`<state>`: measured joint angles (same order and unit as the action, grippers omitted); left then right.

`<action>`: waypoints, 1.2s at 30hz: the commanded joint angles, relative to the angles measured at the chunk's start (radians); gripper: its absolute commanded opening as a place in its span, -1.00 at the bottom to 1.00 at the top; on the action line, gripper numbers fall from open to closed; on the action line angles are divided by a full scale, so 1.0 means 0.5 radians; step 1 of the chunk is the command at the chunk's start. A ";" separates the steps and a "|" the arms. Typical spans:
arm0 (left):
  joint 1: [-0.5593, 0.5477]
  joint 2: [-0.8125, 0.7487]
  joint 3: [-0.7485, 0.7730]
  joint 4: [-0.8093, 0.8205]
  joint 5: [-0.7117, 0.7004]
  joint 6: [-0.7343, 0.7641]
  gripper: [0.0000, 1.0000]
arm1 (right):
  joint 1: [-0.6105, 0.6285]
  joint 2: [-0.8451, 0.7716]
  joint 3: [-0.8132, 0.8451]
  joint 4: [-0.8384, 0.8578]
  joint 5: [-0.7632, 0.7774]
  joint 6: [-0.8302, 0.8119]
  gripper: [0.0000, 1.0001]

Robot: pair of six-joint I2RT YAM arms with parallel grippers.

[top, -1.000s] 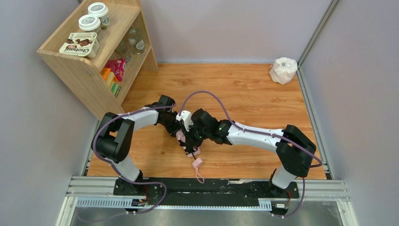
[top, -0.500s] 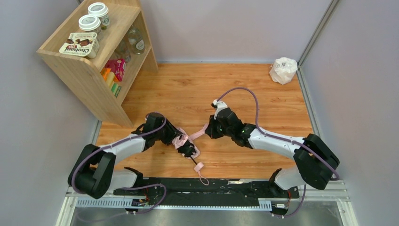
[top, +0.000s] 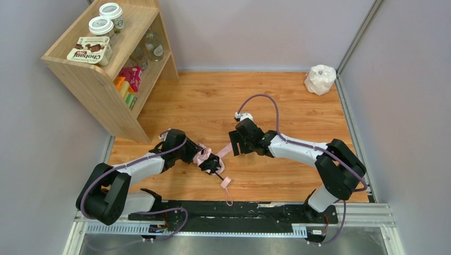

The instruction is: Put away the umbrella

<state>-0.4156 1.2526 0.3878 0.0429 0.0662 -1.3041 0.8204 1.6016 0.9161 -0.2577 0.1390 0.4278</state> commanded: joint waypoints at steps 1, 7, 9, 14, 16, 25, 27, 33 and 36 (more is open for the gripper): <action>-0.086 0.047 0.092 -0.319 -0.338 -0.082 -1.00 | 0.132 -0.248 0.165 -0.264 0.393 -0.257 0.80; -0.114 0.112 0.224 -0.674 -0.427 -0.125 -1.00 | 0.384 -0.255 0.312 -0.044 -0.349 -0.702 1.00; -0.117 0.136 0.240 -0.721 -0.427 -0.132 -1.00 | 0.402 -0.133 0.410 -0.021 -0.605 -0.803 1.00; -0.117 0.192 0.231 -0.736 -0.363 -0.156 -1.00 | 0.476 0.101 0.579 0.019 -0.692 -0.996 1.00; -0.117 0.210 0.249 -0.745 -0.335 -0.141 -1.00 | 0.525 0.174 0.634 0.006 -0.558 -1.076 1.00; -0.117 0.250 0.237 -0.709 -0.252 -0.205 -1.00 | 0.574 0.487 0.815 -0.040 -0.113 -1.028 1.00; -0.117 0.256 0.215 -0.657 -0.228 -0.233 -1.00 | 0.574 0.539 0.821 -0.018 0.025 -0.942 1.00; -0.114 0.241 0.179 -0.617 -0.215 -0.294 -1.00 | 0.593 0.549 0.577 0.257 0.313 -0.770 1.00; -0.117 0.225 0.179 -0.617 -0.221 -0.300 -1.00 | 0.574 0.622 0.558 0.264 0.357 -0.724 1.00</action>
<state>-0.4435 1.3388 0.5247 -0.1619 0.0196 -1.4292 1.1313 1.8389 1.2304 -0.1528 0.1909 -0.0177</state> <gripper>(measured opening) 0.476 0.998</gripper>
